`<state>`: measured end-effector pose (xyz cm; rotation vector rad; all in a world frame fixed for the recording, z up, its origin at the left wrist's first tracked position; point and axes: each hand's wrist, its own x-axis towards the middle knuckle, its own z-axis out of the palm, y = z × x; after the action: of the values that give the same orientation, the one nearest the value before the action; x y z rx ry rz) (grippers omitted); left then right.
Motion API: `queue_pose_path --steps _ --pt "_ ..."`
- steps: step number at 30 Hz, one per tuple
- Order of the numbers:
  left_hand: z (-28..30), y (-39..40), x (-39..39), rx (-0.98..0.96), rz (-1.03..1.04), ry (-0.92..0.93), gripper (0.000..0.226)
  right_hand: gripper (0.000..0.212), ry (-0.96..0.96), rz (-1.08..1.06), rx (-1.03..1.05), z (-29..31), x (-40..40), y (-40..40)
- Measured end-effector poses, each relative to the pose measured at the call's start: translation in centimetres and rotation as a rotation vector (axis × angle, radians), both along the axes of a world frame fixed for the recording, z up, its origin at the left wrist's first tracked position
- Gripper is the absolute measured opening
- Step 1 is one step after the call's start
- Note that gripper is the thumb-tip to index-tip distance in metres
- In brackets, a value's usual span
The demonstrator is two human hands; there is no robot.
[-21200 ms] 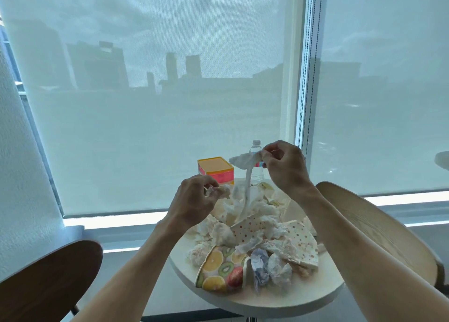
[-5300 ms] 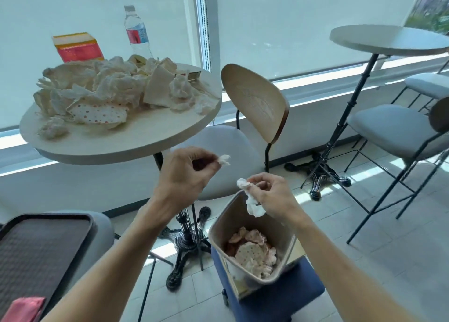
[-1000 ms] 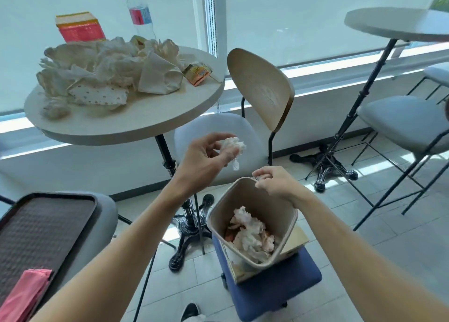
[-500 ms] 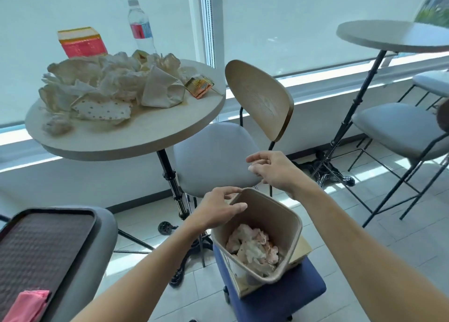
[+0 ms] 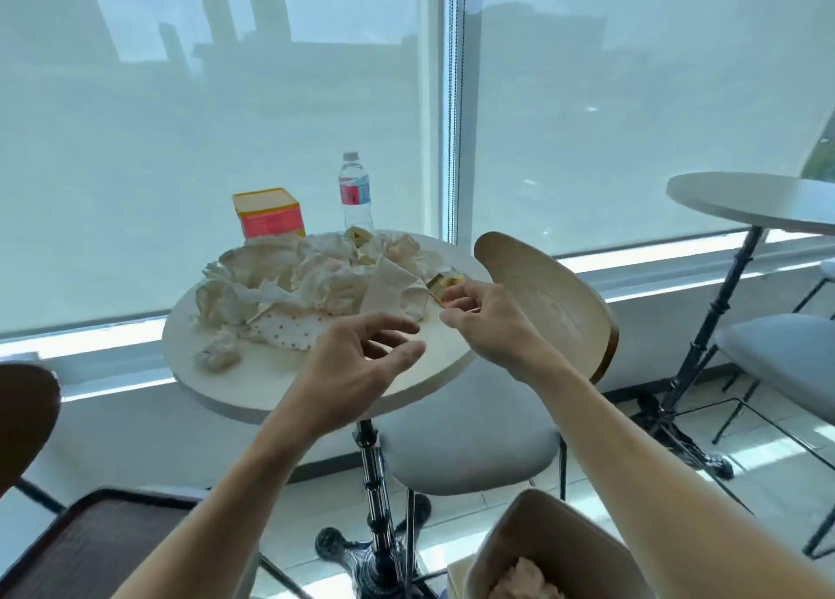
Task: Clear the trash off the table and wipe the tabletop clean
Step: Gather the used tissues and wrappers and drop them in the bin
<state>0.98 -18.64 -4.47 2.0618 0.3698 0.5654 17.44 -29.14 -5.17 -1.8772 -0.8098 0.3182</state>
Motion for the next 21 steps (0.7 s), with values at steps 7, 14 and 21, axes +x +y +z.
queue_pose_path --steps 7,14,21 --pt "1.2 6.2 -1.1 -0.048 0.076 -0.032 0.009 0.07 -0.091 -0.022 -0.194 0.8 0.9 7.3" --pt "1.2 9.9 -1.6 -0.052 0.111 -0.061 0.011 0.069 -0.08 -0.112 -0.201 -0.1 2.2 9.7" --pt "1.8 11.4 -0.4 -0.036 0.1 -0.118 0.014 0.048 -0.098 -0.361 0.032 4.0 3.1 8.0"
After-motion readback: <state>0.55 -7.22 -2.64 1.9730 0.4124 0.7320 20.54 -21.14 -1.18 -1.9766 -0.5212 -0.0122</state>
